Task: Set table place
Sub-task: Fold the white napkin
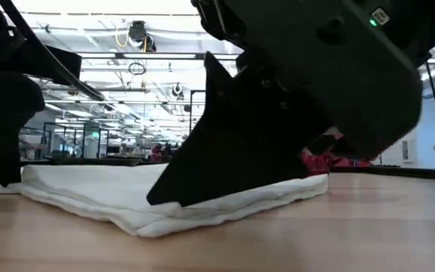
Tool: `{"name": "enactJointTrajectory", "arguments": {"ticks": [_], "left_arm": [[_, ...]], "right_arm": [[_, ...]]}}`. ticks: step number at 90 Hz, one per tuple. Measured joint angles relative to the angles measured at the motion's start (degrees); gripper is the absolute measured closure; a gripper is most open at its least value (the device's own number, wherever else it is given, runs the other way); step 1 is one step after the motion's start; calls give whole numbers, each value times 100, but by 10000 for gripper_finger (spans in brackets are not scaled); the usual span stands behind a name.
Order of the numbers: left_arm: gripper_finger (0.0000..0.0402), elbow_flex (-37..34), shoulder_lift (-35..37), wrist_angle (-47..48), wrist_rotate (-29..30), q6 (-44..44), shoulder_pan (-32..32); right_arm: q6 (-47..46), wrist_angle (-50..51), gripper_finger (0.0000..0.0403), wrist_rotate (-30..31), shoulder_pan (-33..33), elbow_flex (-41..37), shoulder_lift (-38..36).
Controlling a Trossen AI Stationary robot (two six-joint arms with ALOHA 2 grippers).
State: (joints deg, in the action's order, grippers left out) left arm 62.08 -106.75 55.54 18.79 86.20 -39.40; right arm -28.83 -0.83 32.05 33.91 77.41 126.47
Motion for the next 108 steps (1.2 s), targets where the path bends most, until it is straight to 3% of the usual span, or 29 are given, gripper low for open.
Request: {"name": "enactJointTrajectory", "arguments": {"ticks": [33,48,64,75,82,89,98,108], "left_arm": [[295,-11,-6,45,-26,34,0],[295,225,38,364,-146,1,7],[295,807,342,1260,-141,-17,-54],[295,1161,495,1592,-20,36,-169],[295,1270,561,1492,303,127,-303],[295,1269,556,1059,1047,416,-455],[295,1133,462,-19,1980,402,-561],[295,992,215,-1033,2328,-59,-537]], "right_arm": [[-142,-138,184,-60,72,-2,-6],[-46,28,184,435,81,-10,-431],[-618,1177,184,773,1,-5,-1349],[-1448,2581,184,1225,-43,-2,-1948],[-2202,3668,184,1448,-48,-4,-2136],[-2957,4342,184,1419,-46,-69,-2215],[-3435,4181,184,1208,-46,-422,-2234],[-3668,3605,184,521,-157,-1008,-2229]]}}
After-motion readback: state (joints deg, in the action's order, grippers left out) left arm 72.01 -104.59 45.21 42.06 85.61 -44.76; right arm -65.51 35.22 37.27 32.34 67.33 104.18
